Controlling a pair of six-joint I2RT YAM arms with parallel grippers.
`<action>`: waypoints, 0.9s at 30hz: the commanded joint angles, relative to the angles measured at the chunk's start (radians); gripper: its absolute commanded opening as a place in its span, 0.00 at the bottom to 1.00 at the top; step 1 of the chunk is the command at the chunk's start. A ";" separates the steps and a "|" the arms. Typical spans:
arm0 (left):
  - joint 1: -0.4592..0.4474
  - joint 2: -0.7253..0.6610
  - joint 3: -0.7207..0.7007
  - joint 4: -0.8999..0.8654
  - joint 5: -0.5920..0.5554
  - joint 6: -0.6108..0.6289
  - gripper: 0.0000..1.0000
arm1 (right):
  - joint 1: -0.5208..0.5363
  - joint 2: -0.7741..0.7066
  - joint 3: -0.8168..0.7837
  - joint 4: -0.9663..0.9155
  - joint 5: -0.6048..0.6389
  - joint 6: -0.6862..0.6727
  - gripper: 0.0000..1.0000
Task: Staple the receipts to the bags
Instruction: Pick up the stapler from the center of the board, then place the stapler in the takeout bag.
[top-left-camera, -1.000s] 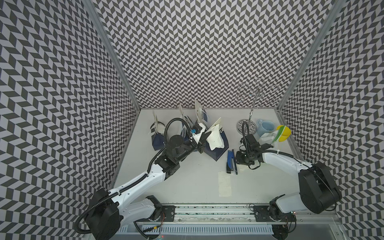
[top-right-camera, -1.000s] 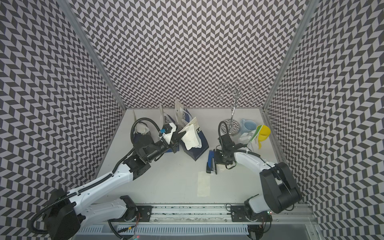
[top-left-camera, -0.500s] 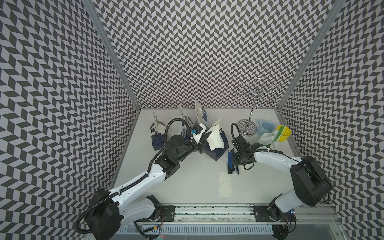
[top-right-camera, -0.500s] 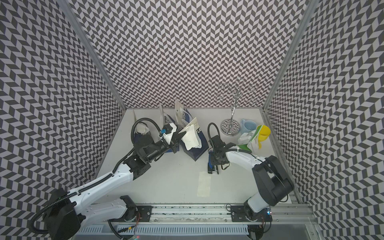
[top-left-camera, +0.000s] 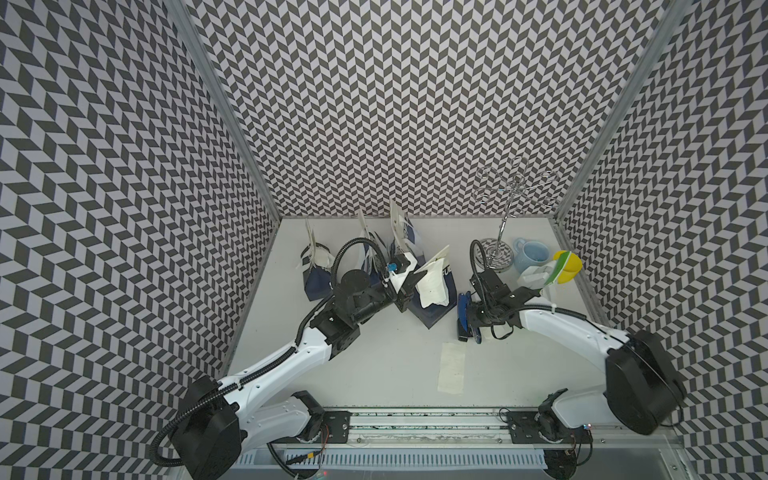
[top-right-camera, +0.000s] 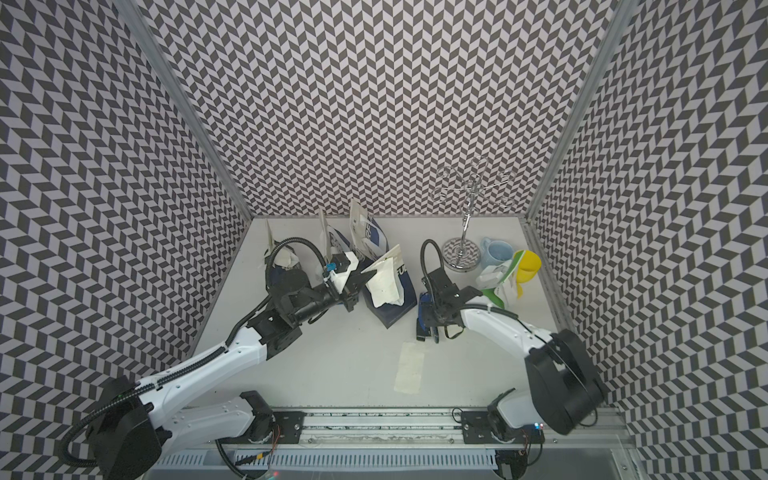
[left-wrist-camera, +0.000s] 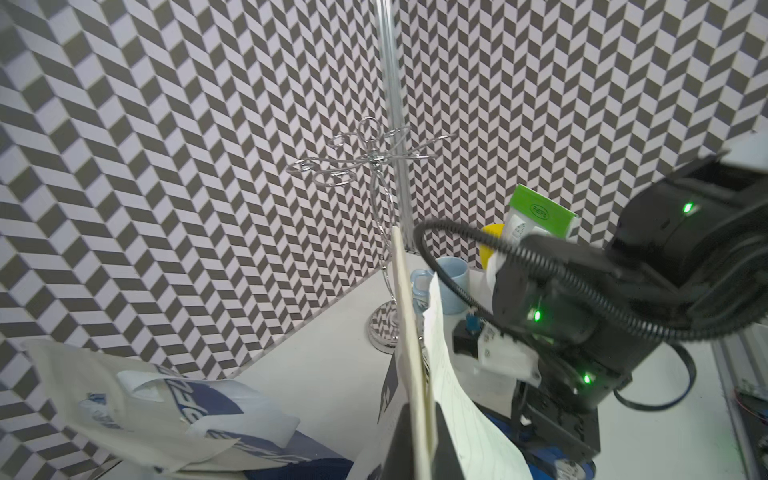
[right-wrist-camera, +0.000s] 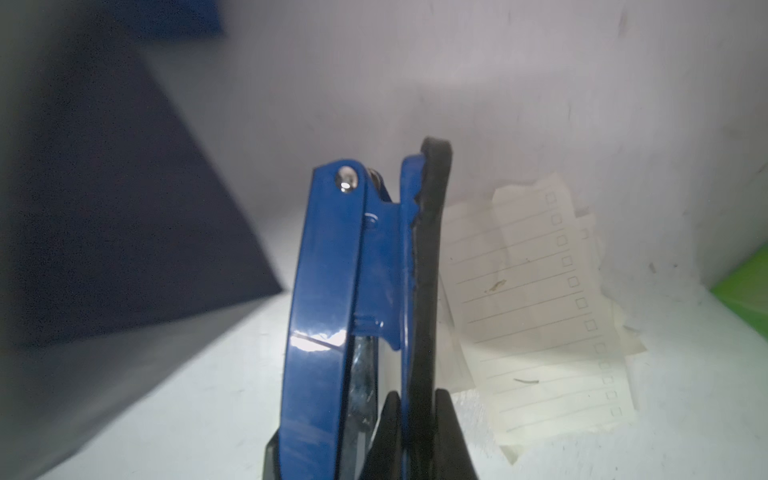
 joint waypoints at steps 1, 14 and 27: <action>0.008 0.014 0.042 -0.072 0.128 0.039 0.00 | -0.021 -0.196 0.101 0.128 0.025 0.042 0.00; 0.067 0.129 0.199 -0.409 0.614 0.154 0.00 | -0.062 -0.378 0.094 0.841 -0.365 0.031 0.00; 0.109 0.156 0.237 -0.398 0.898 0.092 0.00 | -0.058 -0.275 -0.044 1.106 -0.828 0.133 0.00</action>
